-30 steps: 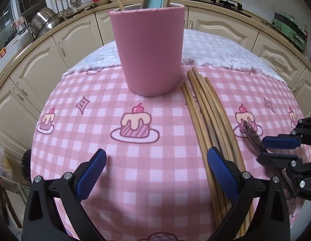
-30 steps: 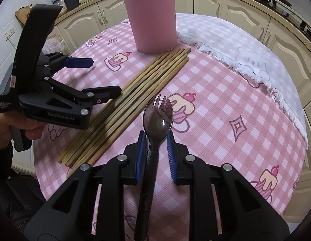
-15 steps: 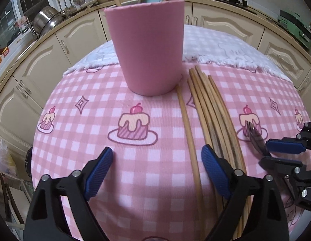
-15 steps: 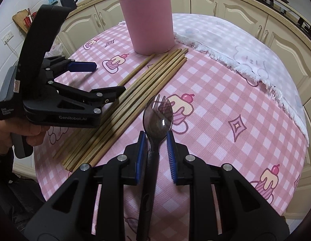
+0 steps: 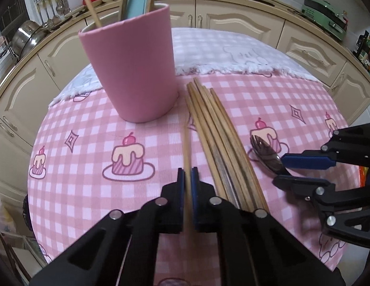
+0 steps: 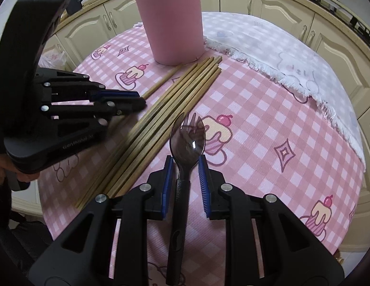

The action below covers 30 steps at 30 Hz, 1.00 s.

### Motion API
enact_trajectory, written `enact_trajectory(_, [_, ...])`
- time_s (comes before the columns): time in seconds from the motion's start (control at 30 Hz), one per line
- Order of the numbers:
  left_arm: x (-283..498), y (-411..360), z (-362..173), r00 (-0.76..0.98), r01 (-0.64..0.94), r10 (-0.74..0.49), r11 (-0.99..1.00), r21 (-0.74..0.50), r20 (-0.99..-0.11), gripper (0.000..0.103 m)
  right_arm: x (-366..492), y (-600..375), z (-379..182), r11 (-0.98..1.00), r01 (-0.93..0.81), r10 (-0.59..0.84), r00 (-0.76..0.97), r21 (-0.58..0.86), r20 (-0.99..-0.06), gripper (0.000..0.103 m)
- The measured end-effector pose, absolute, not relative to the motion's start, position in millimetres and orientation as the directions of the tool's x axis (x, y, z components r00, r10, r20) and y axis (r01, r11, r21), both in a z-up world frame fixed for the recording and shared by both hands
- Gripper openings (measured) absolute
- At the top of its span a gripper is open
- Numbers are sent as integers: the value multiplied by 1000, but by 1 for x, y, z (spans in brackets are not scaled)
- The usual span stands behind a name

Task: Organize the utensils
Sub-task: 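Grasp a chopstick with the left tool while the right tool holds the spork, then lift the chopstick and spork over the pink cup and open both tools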

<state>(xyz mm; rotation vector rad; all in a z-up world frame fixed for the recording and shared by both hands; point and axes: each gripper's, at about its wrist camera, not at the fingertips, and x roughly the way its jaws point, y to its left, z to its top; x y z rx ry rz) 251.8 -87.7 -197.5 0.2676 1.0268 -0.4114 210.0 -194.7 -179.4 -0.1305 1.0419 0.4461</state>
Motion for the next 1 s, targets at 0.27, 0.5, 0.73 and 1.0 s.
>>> enact_trajectory(0.27, [225, -65, -190, 499, 436, -301, 897, -65, -812, 5, 199, -215, -173, 902, -389, 368, 462, 189, -807, 7])
enact_trajectory(0.5, [225, -50, -180, 516, 411, -315, 907, -93, -796, 5, 204, -211, -178, 910, -375, 338, 430, 175, -837, 7])
enact_trajectory(0.73, [225, -51, -184, 504, 422, -324, 901, -99, -801, 5, 214, -202, -176, 908, -379, 340, 424, 176, -839, 51])
enact_trajectory(1.0, [227, -46, -186, 506, 412, -323, 905, -104, -800, 5, 225, -191, -179, 910, -398, 295, 414, 120, -861, 31])
